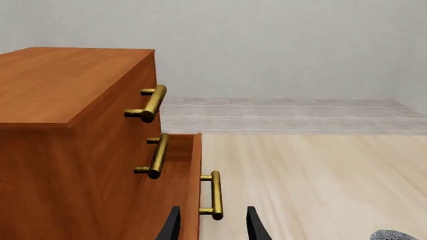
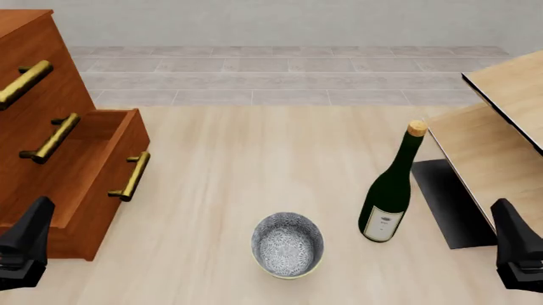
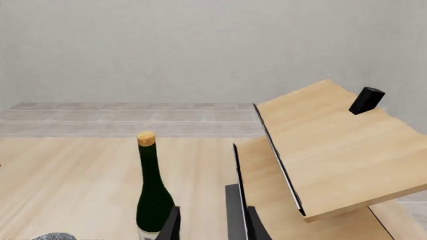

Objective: Close the bottom drawer of the cabinet.

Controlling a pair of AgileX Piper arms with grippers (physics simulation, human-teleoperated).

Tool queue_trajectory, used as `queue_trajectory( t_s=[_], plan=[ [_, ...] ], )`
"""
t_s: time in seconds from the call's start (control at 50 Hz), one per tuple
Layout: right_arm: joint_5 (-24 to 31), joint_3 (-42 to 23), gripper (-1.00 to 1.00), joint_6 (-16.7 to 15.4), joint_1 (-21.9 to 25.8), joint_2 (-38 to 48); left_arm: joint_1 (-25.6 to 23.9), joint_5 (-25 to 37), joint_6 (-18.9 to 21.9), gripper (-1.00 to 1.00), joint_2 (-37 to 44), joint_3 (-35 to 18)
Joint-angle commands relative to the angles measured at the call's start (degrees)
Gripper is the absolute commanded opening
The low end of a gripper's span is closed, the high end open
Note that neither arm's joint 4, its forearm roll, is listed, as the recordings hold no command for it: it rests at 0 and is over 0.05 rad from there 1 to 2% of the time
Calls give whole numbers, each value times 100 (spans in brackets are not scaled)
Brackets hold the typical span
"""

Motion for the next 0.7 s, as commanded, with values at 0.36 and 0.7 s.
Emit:
queue_trajectory(
  t_s=[0.36, 0.7],
  plan=[
    [-18, -16, 100, -196, 128, 9, 208, -130, 207, 100, -137, 162],
    [-23, -18, 100, -262, 168, 2, -132, -623, 319, 100, 887, 164]
  ],
)
